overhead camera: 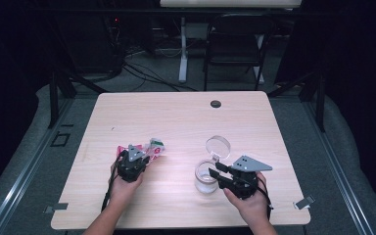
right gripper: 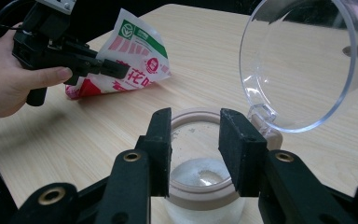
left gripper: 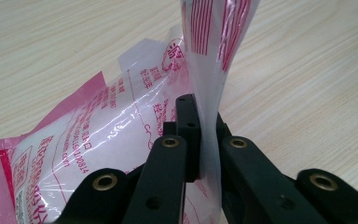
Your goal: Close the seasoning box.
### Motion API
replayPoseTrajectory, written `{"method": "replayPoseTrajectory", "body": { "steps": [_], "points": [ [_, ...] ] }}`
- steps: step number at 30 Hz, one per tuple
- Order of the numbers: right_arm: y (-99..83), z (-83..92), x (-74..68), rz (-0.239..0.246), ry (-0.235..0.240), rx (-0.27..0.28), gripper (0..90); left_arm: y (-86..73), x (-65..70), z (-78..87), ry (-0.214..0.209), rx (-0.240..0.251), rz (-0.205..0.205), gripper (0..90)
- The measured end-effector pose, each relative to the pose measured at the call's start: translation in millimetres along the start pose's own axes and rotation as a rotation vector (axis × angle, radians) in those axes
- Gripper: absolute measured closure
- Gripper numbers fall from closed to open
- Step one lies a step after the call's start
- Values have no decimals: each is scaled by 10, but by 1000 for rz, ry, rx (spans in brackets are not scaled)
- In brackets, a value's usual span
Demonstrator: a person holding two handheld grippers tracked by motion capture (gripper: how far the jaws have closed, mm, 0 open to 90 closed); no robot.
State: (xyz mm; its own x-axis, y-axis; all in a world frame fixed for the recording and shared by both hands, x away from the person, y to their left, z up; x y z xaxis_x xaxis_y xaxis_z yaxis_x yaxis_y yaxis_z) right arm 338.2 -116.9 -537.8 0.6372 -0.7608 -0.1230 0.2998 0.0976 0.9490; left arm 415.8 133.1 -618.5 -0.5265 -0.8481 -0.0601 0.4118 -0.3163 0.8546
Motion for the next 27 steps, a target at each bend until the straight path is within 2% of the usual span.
{"method": "replayPoseTrajectory", "body": {
  "steps": [10,16,20,27],
  "points": [
    [12,11,6,-3,-5,7,646,116,-117,166,-10,28,60,900],
    [12,14,15,-4,-8,7,646,199,-217,333,10,44,52,900],
    [11,11,11,-3,-7,6,645,242,-288,425,16,60,68,900],
    [21,15,13,1,-4,14,646,318,-423,581,51,82,68,900]
  ]
}}
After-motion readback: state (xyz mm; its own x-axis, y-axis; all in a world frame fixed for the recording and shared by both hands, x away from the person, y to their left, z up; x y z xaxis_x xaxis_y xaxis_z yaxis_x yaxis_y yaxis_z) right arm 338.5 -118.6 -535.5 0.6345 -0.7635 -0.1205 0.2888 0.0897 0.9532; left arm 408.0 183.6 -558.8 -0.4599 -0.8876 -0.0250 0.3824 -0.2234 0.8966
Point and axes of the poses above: each handheld gripper's, and its own axes: z roughly backward along the jaws, y roughly out of its top, x roughly to its right, the point moved 10 cm from there along -z, roughly forward along the jaws, and after that the axes turned 10 degrees about x, right-handed, at the moved point
